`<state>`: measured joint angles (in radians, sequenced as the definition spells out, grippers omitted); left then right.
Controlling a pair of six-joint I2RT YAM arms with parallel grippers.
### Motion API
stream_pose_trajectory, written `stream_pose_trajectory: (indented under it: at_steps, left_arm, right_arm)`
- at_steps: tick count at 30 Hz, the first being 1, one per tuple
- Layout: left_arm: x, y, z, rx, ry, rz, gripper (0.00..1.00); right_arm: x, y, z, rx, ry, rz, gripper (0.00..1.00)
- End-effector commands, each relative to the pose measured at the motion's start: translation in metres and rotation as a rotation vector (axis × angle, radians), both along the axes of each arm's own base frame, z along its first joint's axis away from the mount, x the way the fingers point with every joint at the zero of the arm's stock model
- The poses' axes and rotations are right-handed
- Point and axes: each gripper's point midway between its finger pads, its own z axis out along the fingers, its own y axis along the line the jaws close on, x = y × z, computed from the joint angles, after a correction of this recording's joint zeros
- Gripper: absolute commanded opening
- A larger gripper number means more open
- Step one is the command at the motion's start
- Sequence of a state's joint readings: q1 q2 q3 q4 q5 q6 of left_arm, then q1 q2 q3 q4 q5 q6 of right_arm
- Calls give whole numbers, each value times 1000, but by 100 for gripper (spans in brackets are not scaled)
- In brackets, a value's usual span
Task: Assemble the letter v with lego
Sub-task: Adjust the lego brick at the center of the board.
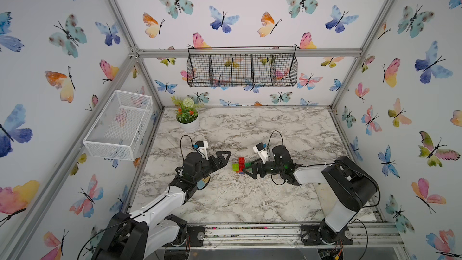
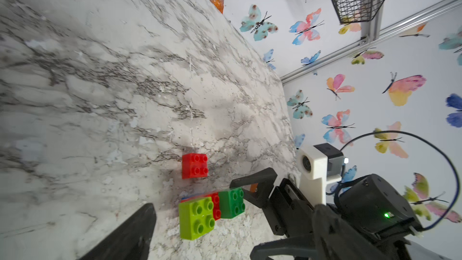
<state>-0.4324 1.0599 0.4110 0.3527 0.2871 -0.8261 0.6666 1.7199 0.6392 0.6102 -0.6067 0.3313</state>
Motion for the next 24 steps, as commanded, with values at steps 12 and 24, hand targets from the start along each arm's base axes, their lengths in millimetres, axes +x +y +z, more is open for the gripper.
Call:
stream_pose_trajectory:
  at_steps: [12, 24]
  left_arm:
    - [-7, 17, -27, 220, 72, -33, 98]
    - [-2, 28, -26, 244, 72, -14, 98]
  right_arm:
    - [3, 7, -20, -33, -208, 126, 95]
    - [15, 9, -34, -68, -280, 98, 79]
